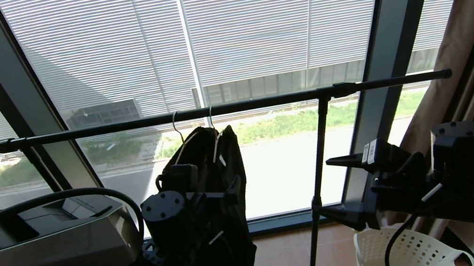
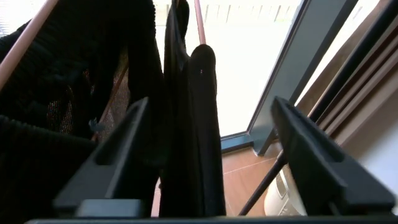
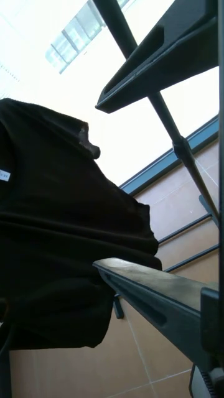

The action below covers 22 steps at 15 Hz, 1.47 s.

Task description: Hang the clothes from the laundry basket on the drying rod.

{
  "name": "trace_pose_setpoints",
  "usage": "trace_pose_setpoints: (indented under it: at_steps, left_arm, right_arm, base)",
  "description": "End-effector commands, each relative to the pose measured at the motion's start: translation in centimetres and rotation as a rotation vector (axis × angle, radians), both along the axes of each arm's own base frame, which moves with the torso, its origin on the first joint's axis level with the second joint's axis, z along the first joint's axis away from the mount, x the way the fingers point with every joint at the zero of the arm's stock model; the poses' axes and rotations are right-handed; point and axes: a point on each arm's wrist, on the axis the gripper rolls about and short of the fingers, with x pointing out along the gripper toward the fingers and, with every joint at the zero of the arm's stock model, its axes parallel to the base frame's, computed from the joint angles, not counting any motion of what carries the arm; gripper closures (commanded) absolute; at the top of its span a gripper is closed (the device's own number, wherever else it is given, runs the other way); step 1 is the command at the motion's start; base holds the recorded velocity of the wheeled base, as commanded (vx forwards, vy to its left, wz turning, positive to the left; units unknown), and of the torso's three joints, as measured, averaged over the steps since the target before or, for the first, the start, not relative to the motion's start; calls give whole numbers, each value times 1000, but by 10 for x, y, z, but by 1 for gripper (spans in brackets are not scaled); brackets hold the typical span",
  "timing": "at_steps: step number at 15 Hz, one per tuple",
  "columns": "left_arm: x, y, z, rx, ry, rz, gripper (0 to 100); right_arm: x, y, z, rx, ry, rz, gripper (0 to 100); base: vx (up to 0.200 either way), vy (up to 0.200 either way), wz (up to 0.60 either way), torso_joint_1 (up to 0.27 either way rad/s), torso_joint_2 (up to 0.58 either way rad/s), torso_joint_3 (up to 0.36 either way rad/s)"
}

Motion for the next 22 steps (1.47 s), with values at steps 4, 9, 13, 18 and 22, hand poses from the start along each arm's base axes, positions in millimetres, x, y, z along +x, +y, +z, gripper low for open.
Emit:
trace_pose_setpoints:
  at_steps: [4,9,13,18,22]
  left_arm:
    - [-2,1,4,-3,-7,-1,0]
    - [-23,8,34,10,-65,-21,0]
    - [-47,21,61,54,-130,-35,0]
    - [-69,37,81,90,-186,-57,0]
    - [-96,44,87,106,-198,-107,0]
  right_arm:
    - [0,0,0,1,-1,0,0]
    - [0,0,0,0,0,0,0]
    - [-3,-1,5,7,-17,0,0]
    - [-63,-26,52,80,-195,-9,0]
    - [-109,-46,43,67,-195,-92,0]
  base:
    - [0,0,0,0,0,0]
    - [0,0,0,0,0,0]
    - [0,0,0,0,0,0]
    - [0,0,0,0,0,0]
    - [0,0,0,0,0,0]
